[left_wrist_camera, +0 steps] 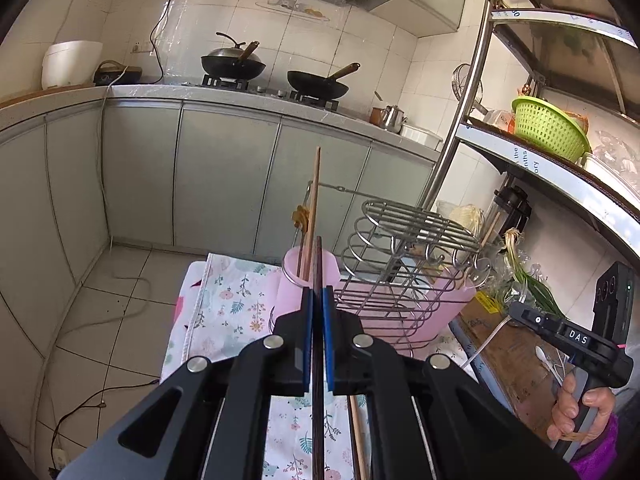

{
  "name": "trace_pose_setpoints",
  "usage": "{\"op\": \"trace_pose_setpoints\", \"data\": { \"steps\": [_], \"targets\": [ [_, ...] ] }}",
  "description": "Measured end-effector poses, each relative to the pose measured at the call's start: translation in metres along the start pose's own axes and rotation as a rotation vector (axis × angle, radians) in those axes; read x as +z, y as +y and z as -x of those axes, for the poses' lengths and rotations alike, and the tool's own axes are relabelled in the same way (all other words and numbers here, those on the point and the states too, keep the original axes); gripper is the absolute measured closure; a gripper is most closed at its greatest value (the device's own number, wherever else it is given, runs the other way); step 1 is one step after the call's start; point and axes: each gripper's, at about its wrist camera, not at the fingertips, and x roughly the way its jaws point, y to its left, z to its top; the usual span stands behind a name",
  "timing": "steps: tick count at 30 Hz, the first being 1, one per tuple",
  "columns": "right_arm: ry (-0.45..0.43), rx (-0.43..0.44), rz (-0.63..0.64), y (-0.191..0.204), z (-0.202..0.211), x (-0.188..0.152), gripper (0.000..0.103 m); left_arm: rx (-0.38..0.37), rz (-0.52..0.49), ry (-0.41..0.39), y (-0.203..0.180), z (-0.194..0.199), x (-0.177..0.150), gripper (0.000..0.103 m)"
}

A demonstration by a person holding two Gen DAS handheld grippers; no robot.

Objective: Organize utensils

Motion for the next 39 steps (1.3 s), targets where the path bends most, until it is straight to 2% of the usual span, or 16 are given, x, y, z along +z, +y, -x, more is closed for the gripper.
{"op": "trace_pose_setpoints", "data": {
  "steps": [11, 18, 28, 30, 33, 36, 39],
  "targets": [
    [-0.162, -0.04, 0.089, 0.019, 0.035, 0.073, 0.089, -0.044, -0.007, -0.091, -0.009, 0.005, 0.038, 0.099],
    [-0.259, -0.067, 0.163, 0.036, 0.047, 0.117, 0.089, -0.075, -0.012, -0.096, -0.018, -0.007, 0.046, 0.099],
    [-0.236, -0.062, 0.165, 0.032, 0.007, 0.138, 0.096, -0.074, -0.006, -0.088, -0.024, -0.031, 0.055, 0.099],
    [-0.243, -0.075, 0.171, 0.031, 0.006, 0.14, 0.1, -0.075, -0.012, -0.086, -0.024, -0.034, 0.056, 0.099],
    [-0.244, -0.079, 0.172, 0.03, 0.01, 0.139, 0.1, -0.078, -0.007, -0.076, -0.023, -0.038, 0.053, 0.099],
    [-0.216, -0.075, 0.167, 0.026, 0.015, 0.126, 0.1, -0.081, 0.009, -0.061, -0.021, -0.042, 0.049, 0.099],
    [-0.128, -0.072, 0.125, 0.012, 0.012, 0.098, 0.1, -0.085, 0.005, -0.048, -0.022, -0.043, 0.044, 0.099]
  ]
}}
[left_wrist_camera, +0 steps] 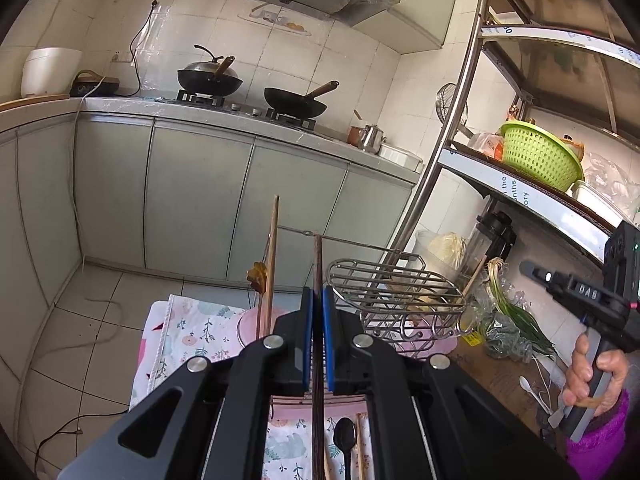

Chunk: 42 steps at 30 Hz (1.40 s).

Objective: Organize utensils

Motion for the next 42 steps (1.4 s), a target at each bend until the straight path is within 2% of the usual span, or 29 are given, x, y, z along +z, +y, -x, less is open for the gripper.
{"op": "trace_pose_setpoints", "data": {
  "steps": [6, 10, 12, 13, 14, 16, 21, 31, 33, 34, 36, 42],
  "targets": [
    [0.329, 0.011, -0.208, -0.039, -0.03, -0.099, 0.1, -0.019, 0.019, 0.032, 0.002, 0.002, -0.017, 0.099],
    [0.521, 0.028, -0.356, -0.052, -0.053, -0.164, 0.099, -0.036, 0.039, 0.061, 0.003, 0.005, -0.032, 0.099],
    [0.577, 0.027, -0.382, -0.05, -0.061, -0.184, 0.092, -0.044, 0.038, 0.073, 0.003, 0.008, -0.039, 0.099],
    [0.6, 0.031, -0.398, -0.049, -0.064, -0.192, 0.081, -0.047, 0.038, 0.075, 0.003, 0.01, -0.042, 0.099],
    [0.617, 0.031, -0.412, -0.048, -0.068, -0.199, 0.072, -0.051, 0.039, 0.077, 0.004, 0.012, -0.045, 0.099],
    [0.65, 0.018, -0.412, -0.044, -0.073, -0.21, 0.069, -0.061, 0.045, 0.083, 0.005, 0.015, -0.05, 0.099],
    [0.739, 0.018, -0.416, -0.031, -0.082, -0.229, 0.069, -0.072, 0.062, 0.097, 0.014, 0.019, -0.059, 0.099],
    [0.839, -0.093, -0.402, -0.014, -0.09, -0.246, 0.069, -0.087, 0.049, 0.081, 0.022, 0.03, -0.068, 0.099],
    [0.839, -0.105, -0.418, -0.016, -0.094, -0.246, 0.073, -0.091, 0.052, 0.086, 0.023, 0.029, -0.069, 0.099],
    [0.839, -0.111, -0.419, -0.016, -0.095, -0.246, 0.083, -0.092, 0.056, 0.09, 0.024, 0.028, -0.069, 0.099],
    [0.847, -0.119, -0.424, -0.017, -0.099, -0.249, 0.09, -0.093, 0.06, 0.096, 0.025, 0.027, -0.07, 0.099],
    [0.825, -0.145, -0.369, -0.008, -0.098, -0.251, 0.091, -0.088, 0.069, 0.103, 0.027, 0.024, -0.071, 0.099]
  ]
}}
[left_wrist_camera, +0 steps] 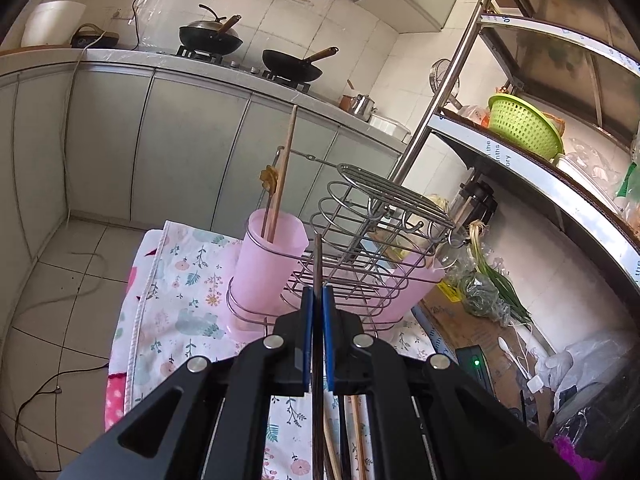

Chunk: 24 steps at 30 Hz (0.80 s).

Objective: Organize utensils

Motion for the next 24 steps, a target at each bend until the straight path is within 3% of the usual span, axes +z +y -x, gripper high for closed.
{"op": "trace_pose_setpoints", "data": {
  "steps": [3, 7, 14, 24],
  "targets": [
    [-0.031, 0.014, -0.006, 0.001, -0.001, -0.004, 0.094, 0.006, 0.0, 0.002, -0.001, -0.001, 0.001, 0.099],
    [-0.076, 0.093, -0.024, -0.006, 0.007, -0.008, 0.098, 0.021, 0.002, 0.001, -0.001, 0.0, 0.003, 0.099],
    [-0.233, 0.208, 0.024, -0.005, 0.043, -0.015, 0.098, 0.043, 0.01, -0.007, -0.006, 0.0, 0.007, 0.099],
    [-0.442, 0.267, 0.091, -0.014, 0.102, -0.014, 0.098, 0.074, -0.018, -0.012, -0.022, -0.001, 0.012, 0.099]
  ]
}}
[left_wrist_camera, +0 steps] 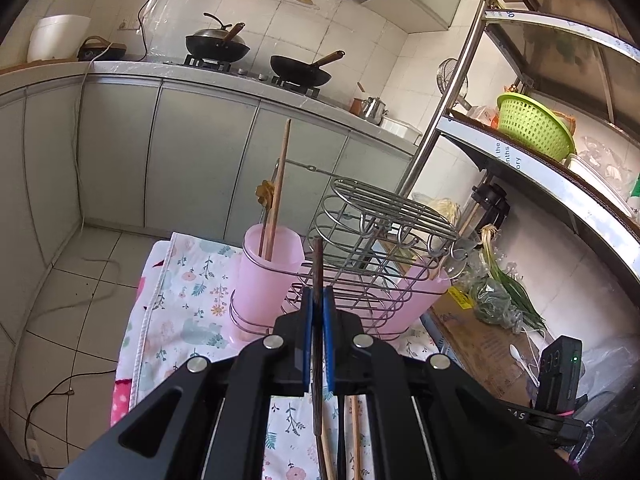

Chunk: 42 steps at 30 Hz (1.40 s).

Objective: Organize utensils

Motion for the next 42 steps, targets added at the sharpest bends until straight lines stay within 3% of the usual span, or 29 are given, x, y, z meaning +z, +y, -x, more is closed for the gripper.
{"op": "trace_pose_setpoints", "data": {
  "steps": [22, 33, 42],
  "targets": [
    [-0.203, 0.062, 0.07, 0.006, 0.057, 0.05, 0.098, 0.042, -0.046, -0.046, -0.021, 0.007, 0.018, 0.099],
    [-0.429, 0.049, 0.151, 0.029, 0.112, 0.118, 0.098, 0.033, -0.046, -0.077, -0.02, 0.011, 0.025, 0.099],
    [-0.504, 0.05, 0.251, 0.058, 0.089, 0.151, 0.098, 0.037, -0.023, -0.089, -0.01, 0.007, 0.031, 0.099]
  ]
}}
